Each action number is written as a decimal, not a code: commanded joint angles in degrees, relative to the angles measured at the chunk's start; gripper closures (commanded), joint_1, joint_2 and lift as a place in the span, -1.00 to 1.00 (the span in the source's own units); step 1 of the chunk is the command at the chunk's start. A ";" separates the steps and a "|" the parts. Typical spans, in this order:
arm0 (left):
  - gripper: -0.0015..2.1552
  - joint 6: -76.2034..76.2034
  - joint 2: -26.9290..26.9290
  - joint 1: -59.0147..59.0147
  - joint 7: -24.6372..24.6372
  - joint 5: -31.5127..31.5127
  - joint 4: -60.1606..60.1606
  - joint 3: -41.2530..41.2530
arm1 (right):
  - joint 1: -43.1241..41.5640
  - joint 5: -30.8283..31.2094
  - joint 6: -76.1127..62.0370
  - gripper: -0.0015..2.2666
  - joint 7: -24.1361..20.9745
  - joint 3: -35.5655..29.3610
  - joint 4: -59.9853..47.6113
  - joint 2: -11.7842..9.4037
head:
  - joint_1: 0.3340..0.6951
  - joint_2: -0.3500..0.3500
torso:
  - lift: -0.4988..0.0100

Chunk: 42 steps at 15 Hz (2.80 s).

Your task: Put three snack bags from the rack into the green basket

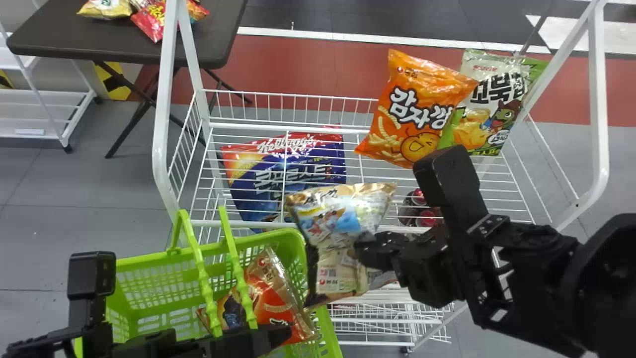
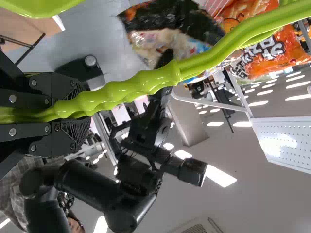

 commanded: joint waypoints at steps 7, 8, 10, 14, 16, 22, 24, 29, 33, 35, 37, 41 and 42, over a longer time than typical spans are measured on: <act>0.99 2.32 -0.15 -0.27 0.64 1.49 -0.37 -0.70 | 2.04 -1.67 1.33 0.99 -0.14 7.32 -3.43 1.05 | 1.00 0.02 | 0.96; 0.99 2.32 -0.15 -0.27 0.64 2.29 -0.37 -0.70 | 2.31 -1.23 1.33 0.99 -0.14 8.81 -2.64 1.05 | 1.00 0.05 | 0.96; 0.99 2.32 -0.15 -0.27 0.64 3.25 -0.46 -0.44 | 2.75 0.09 1.33 0.99 -0.05 11.19 -0.97 1.49 | 1.00 0.16 | 0.96; 0.99 3.20 -0.15 -0.27 0.64 3.25 -0.63 -0.18 | 3.71 0.35 1.33 -0.79 0.65 12.07 0.52 1.31 | 1.00 0.26 | 0.96; 0.99 3.20 -0.15 -0.27 0.64 3.25 -0.63 -0.18 | 4.24 -0.62 1.33 -1.00 0.56 11.63 0.61 1.31 | 1.00 0.28 | 0.96; 0.99 3.20 -0.15 0.35 0.47 3.43 -0.98 0.09 | 2.75 0.00 1.33 -0.96 0.47 0.73 0.17 1.31 | 1.00 0.08 | 0.96; 0.99 3.20 -0.15 0.43 0.38 3.78 -1.16 0.35 | 2.48 -2.99 0.86 -0.96 1.18 -4.98 1.05 1.31 | 1.00 -0.08 | 0.96; 0.99 3.20 -0.15 0.43 0.38 3.78 -1.33 0.09 | 2.48 -5.89 -11.79 -0.95 2.76 -11.31 7.20 2.28 | 1.00 -0.30 | 0.96; 0.99 3.20 -0.15 0.87 0.20 3.78 -1.42 0.17 | 1.16 1.76 -27.61 -0.95 0.39 -10.79 16.34 2.54 | 1.00 -0.44 | 0.96; 0.99 3.20 -0.15 0.87 0.20 3.87 -1.33 0.26 | -0.15 6.15 -36.23 -0.94 -1.63 -8.59 22.58 3.33 | 1.00 -0.56 | 0.96; 0.99 3.20 -0.15 0.87 0.03 3.87 -1.25 0.17 | -2.44 9.49 -45.72 -0.94 -4.45 -5.60 29.70 3.59 | 1.00 -0.60 | 0.96; 0.99 3.02 -0.15 1.58 -0.24 3.87 -1.25 0.35 | -9.47 12.22 -56.62 -0.94 -7.61 -0.59 43.94 5.35 | 1.00 -0.60 | 0.96; 0.99 3.02 -0.15 1.75 -0.50 4.04 -1.33 0.79 | -10.09 12.22 -57.14 -0.93 -7.96 -0.15 45.17 5.79 | 1.00 -0.59 | 0.96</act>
